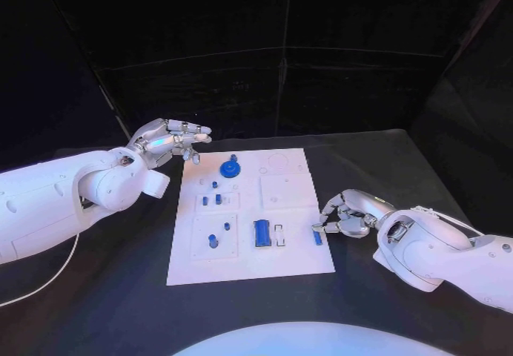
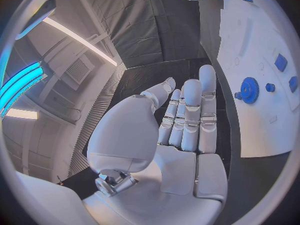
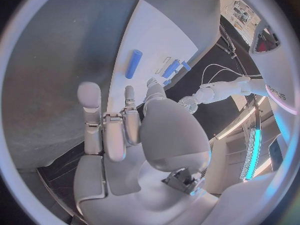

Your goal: Assemble the parts on the task board

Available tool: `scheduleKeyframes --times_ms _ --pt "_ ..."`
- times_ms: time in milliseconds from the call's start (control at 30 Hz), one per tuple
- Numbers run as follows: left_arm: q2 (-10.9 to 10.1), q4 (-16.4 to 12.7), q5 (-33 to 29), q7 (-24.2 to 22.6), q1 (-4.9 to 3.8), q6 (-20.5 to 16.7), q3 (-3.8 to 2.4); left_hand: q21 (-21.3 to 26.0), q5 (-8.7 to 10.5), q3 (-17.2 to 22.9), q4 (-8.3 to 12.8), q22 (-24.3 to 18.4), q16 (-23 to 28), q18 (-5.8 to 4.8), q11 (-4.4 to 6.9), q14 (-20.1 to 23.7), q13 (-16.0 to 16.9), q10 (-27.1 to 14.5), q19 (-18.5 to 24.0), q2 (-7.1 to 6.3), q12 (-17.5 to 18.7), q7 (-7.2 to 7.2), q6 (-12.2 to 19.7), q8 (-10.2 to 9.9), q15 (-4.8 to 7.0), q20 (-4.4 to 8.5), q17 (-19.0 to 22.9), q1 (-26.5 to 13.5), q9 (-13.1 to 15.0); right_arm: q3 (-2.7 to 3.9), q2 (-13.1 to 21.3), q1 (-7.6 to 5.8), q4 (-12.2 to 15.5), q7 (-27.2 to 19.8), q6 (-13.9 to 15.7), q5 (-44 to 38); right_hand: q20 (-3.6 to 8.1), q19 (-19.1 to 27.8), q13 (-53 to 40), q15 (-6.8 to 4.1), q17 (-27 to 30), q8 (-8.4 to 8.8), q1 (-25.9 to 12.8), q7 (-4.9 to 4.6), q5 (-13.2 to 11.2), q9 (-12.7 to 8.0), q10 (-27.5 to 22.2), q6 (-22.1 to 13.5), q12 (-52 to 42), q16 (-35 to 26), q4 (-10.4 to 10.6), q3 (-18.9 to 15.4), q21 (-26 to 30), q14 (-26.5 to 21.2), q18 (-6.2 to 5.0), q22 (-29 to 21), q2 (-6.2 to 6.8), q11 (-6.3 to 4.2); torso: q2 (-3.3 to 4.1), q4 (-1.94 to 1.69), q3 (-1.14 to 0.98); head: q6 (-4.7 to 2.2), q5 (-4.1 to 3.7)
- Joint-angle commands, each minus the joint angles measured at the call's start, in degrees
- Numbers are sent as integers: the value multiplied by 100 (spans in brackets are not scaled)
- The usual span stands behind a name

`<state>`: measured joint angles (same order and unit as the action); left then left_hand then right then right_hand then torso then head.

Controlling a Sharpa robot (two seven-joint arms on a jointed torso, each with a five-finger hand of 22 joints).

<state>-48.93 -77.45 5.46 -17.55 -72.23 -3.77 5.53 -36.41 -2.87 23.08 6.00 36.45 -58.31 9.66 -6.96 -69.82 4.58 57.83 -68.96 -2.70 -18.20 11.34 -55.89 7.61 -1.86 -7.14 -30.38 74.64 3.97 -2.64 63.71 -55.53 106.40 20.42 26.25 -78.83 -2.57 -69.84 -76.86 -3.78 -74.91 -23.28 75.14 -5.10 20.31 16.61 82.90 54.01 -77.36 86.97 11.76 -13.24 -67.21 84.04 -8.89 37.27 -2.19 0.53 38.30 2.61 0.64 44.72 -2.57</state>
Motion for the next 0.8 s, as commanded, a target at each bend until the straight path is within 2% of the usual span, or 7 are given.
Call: scheduleKeyframes --times_ms 33,100,233,433,633,700,800 --pt "10 3 15 -27 -6 56 5 25 13 -25 -12 -5 9 75 -3 47 7 -28 39 48 -30 2 43 -7 11 -8 9 -2 -2 0 -6 -3 -20 316 -67 -421 -40 14 -15 51 -797 26 -64 -4 -52 -6 -40 67 0 -28 14 -56 12 451 38 9 5 8 4 24 -8 3 -22" --pt "13 0 15 -25 -6 58 11 25 13 -25 -12 -5 9 75 -3 47 7 -28 39 48 -30 2 43 -7 11 -8 9 -2 -2 -1 -12 -1 -42 403 -105 -509 -38 15 -13 44 -791 30 -97 10 -91 1 -37 121 5 -32 52 -105 16 450 35 2 20 -2 7 6 -3 4 -46" --pt "12 4 15 -23 -5 56 17 25 13 -25 -12 -5 9 75 -3 47 7 -28 39 48 -30 2 43 -7 11 -8 9 -2 -2 -2 -35 1 -65 487 -183 -593 -31 8 -60 34 -786 23 -132 30 -149 17 -4 184 -39 -35 97 -158 13 450 35 13 38 -17 7 13 -9 25 -27" --pt "6 1 15 -24 -5 55 23 25 13 -25 -12 -5 9 75 -3 47 7 -28 39 48 -30 2 43 -7 11 -8 9 -2 -2 -4 -108 4 -118 557 -363 -673 -19 4 -72 18 -784 10 -132 52 -247 40 8 246 -48 -37 128 -201 14 450 36 18 50 -36 1 8 4 24 -37" --pt "-2 -4 15 -25 -5 54 26 25 13 -25 -12 -5 9 75 -3 47 7 -28 39 48 -30 2 43 -7 11 -8 9 -2 -2 -5 -170 7 -163 597 -493 -720 -15 4 -75 14 -782 6 -123 59 -277 48 11 263 -50 -38 132 -207 16 449 36 17 47 -42 -3 21 0 28 -18" --pt "-4 -5 15 -26 -5 54 26 25 13 -25 -12 -5 9 75 -3 47 7 -28 39 48 -30 2 43 -7 11 -8 9 -2 -2 -5 -196 8 -172 596 -512 -740 -13 4 -77 12 -783 5 -112 62 -286 51 12 268 -52 -38 128 -208 16 450 36 17 48 -44 -4 16 -3 25 -19" --pt "-6 -10 15 -26 -5 57 27 25 13 -25 -12 -5 9 75 -3 47 7 -28 39 48 -30 2 43 -7 11 -8 9 -2 -2 -6 -219 9 -189 596 -536 -760 -11 3 -80 10 -783 5 -94 65 -292 55 14 275 -53 -38 121 -208 16 450 36 19 48 -47 -3 7 3 23 -27"
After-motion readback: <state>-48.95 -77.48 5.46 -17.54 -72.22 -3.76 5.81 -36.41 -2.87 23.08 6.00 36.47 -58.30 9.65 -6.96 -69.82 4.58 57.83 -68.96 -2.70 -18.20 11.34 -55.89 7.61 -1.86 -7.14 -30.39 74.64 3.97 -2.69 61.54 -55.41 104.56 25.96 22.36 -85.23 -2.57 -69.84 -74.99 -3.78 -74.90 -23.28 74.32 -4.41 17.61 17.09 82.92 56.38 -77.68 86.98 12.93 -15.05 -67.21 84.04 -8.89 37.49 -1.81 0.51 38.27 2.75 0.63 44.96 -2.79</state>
